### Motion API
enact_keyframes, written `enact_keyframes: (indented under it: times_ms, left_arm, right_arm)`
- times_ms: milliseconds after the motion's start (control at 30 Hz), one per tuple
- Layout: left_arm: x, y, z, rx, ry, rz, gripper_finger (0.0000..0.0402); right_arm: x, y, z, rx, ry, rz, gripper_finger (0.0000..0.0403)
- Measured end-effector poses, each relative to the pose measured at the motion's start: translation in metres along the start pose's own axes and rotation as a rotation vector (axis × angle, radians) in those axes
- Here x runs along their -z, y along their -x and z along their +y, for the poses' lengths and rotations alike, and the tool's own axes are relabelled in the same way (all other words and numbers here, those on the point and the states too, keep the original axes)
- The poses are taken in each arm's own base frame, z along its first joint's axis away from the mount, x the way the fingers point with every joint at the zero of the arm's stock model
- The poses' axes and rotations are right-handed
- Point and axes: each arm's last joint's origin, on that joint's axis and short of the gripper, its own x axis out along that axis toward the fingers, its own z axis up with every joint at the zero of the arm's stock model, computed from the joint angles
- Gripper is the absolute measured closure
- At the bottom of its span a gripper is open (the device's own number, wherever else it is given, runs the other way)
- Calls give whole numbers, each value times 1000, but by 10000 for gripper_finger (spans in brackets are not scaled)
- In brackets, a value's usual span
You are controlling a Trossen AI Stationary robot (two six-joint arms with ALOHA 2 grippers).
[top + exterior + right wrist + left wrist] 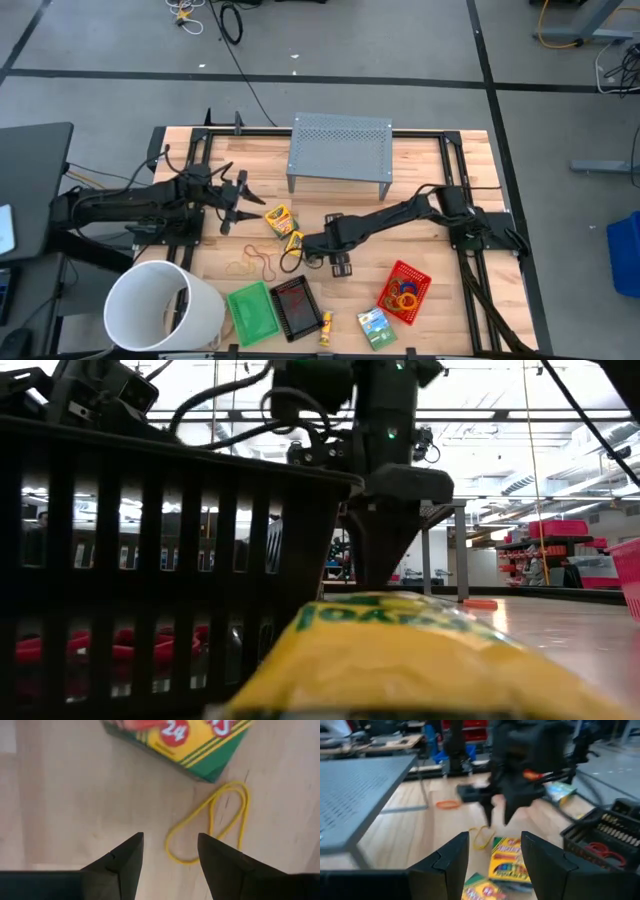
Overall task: Pick & Place Office Desk Supplies
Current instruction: Put the yellow rubber band into the black bin
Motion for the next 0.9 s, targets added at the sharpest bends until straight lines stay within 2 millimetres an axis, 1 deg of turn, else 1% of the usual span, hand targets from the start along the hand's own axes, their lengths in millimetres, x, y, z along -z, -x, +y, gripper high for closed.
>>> enact_keyframes:
  times_ms: [200,267,333,467,633,700,767,800,900]
  left_arm:
    - [-5,-15,-6,62,-17,-63,216]
    - [-6,-20,-7,55,-24,-76,216]
    - [-5,-25,-8,32,-29,-72,216]
    - [-4,-33,-7,-24,-43,-79,216]
    - [-6,-37,-5,-39,-54,-120,216]
    - [-8,-38,-4,-49,-60,-141,216]
    - [-9,-38,-4,-53,-67,-155,216]
    - [-9,-38,-4,-54,-69,-158,216]
    - [-9,-38,-3,-70,-80,-157,216]
  right_arm:
    - [21,-7,-15,-73,-67,-173,208]
    - [31,-11,-20,-78,-91,-179,208]
    - [38,-19,-24,-73,-104,-182,208]
    - [44,-27,-26,-68,-105,-213,208]
    - [45,-32,-26,-48,-76,-229,216]
    - [45,-32,-25,-41,-58,-230,233]
    - [45,-32,-25,-43,-45,-231,265]
    - [45,-32,-25,-46,-44,-232,287]
    - [45,-33,-25,-48,-41,-233,372]
